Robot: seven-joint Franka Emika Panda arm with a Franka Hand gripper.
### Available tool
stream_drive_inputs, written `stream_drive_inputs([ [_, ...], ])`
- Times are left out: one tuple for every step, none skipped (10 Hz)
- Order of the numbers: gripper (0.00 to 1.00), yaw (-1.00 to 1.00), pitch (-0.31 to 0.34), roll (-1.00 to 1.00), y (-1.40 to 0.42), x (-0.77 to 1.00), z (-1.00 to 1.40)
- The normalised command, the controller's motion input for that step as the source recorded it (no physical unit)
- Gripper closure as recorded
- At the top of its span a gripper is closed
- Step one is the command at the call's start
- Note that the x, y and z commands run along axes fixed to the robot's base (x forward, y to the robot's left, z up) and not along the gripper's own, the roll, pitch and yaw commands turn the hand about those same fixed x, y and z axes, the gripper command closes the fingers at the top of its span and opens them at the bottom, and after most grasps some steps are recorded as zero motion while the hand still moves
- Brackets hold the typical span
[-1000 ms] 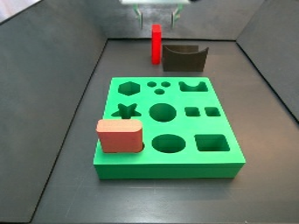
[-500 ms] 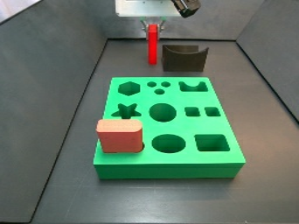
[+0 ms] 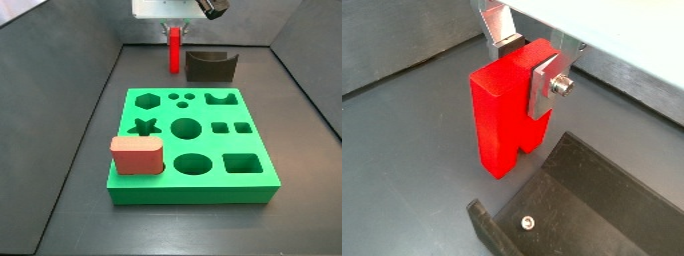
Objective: Pick up the double-square object. Move up. Move to above the board. Insert the double-square object.
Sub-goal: Pick up the double-square object, then move up, then move to above the board.
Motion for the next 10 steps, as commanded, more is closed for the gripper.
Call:
stream_drive_inputs([
  [1.0,0.0,0.0,0.0,0.0,0.0,0.0],
  [1.0,0.0,0.0,0.0,0.0,0.0,0.0],
  [1.0,0.0,0.0,0.0,0.0,0.0,0.0],
  [1.0,0.0,0.0,0.0,0.0,0.0,0.0],
  [1.0,0.0,0.0,0.0,0.0,0.0,0.83],
  [1.0,-0.01,0.038,0.0,0.05,-0.05,0.75],
  [1.0,-0.02,0.04,0.01,0.04,-0.05,0.63],
  [1.0,-0.02,0.04,0.02,0.02,-0.04,0.47],
  [1.0,-0.02,0.038,0.03,0.02,-0.03,0.24],
  [1.0,-0.15,-0.24,0.06,0.25,0.37,1.0],
])
